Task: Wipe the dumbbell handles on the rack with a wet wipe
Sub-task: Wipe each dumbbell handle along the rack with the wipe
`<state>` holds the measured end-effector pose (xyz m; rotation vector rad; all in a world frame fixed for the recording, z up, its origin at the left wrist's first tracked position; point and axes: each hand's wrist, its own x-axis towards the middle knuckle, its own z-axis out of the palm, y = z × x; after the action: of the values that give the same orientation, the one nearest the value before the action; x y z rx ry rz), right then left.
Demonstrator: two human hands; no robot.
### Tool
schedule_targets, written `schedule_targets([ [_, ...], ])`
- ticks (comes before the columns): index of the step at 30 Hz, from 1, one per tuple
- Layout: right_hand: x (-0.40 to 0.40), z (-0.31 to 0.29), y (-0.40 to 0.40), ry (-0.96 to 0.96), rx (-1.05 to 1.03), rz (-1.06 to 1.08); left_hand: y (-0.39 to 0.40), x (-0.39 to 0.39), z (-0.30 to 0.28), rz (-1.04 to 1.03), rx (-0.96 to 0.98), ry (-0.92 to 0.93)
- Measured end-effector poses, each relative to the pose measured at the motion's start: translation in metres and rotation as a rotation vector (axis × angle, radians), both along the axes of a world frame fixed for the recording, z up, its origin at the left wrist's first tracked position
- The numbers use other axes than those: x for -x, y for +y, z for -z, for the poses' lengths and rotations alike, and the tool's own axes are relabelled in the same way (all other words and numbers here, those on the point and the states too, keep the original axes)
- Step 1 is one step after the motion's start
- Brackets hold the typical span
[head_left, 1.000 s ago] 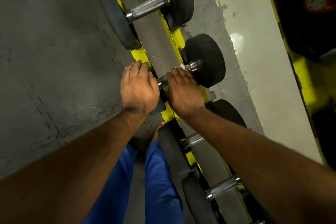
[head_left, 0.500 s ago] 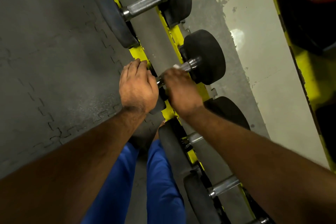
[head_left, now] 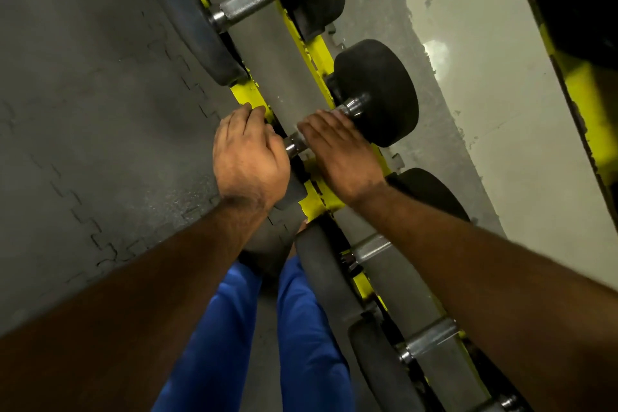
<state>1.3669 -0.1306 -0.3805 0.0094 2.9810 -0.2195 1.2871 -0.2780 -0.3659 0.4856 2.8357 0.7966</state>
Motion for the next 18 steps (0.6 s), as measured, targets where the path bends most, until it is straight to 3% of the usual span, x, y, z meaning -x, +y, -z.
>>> schedule_targets([
  [2,0.004,-0.001,-0.008,0.032,0.060,0.075,0.000,-0.001,-0.001,-0.002,0.000,0.001],
  [7,0.016,-0.002,-0.023,0.051,0.232,-0.072,0.000,0.000,-0.002,-0.006,-0.004,-0.001],
  [9,0.008,-0.002,-0.006,0.070,0.206,-0.073,0.000,-0.001,-0.003,-0.008,-0.003,-0.007],
  [13,0.002,0.001,0.001,0.143,0.121,0.130,0.000,0.000,-0.003,-0.011,-0.010,-0.010],
  [16,-0.005,0.013,-0.023,0.147,0.153,0.038,0.000,0.000,-0.001,-0.002,-0.007,-0.002],
  [18,-0.018,0.017,-0.013,0.131,0.054,-0.059,0.000,0.001,-0.003,0.007,-0.002,-0.002],
])
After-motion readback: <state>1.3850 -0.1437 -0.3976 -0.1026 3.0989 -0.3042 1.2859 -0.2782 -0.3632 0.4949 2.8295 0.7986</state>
